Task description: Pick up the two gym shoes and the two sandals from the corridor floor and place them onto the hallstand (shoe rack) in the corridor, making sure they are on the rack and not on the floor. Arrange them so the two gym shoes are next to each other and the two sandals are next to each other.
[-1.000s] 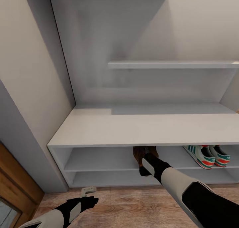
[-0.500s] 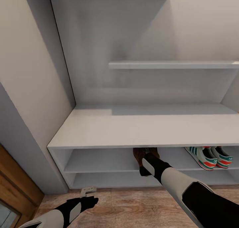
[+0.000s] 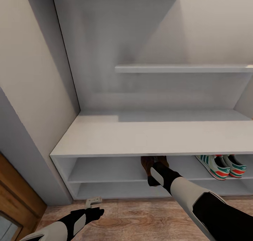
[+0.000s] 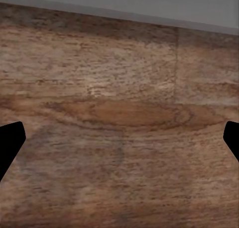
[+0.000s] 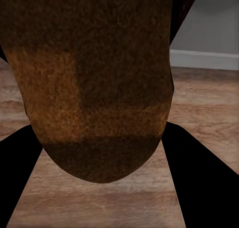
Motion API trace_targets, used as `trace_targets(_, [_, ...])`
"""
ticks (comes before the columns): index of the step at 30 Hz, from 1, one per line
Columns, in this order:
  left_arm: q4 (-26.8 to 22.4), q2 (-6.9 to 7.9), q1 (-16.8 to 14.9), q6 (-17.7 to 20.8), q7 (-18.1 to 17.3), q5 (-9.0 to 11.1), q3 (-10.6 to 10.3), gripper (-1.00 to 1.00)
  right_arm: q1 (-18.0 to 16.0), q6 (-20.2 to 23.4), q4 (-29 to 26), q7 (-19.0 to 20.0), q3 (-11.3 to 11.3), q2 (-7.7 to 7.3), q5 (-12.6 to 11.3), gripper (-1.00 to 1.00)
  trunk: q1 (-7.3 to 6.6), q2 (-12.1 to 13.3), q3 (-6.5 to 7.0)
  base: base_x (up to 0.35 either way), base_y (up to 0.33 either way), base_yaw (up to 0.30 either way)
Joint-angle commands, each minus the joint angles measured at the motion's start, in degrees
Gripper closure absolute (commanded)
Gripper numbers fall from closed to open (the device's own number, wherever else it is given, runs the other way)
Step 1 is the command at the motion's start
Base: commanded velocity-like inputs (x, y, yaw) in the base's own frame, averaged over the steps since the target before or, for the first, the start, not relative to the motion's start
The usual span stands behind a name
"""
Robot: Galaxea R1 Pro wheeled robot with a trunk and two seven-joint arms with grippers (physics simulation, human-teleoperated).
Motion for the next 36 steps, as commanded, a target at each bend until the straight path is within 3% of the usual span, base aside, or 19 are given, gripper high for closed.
trace_targets(1, [-0.15, -0.02, 0.01, 0.38, -0.17, -0.49, 0.49, -1.00, -0.03, 0.12, -0.08, -0.45, 0.39, -0.01, -0.61, 1.00, -0.01, -0.02, -0.05, 0.000, 0.000, 0.000])
trace_targets(36, [-0.15, -0.03, 0.01, 0.38, -0.17, -0.47, 0.49, -1.00, -0.03, -0.02, -0.05, -0.45, 0.43, -0.07, -0.61, 1.00, -0.01, -0.02, -0.05, 0.022, 0.000, 0.000])
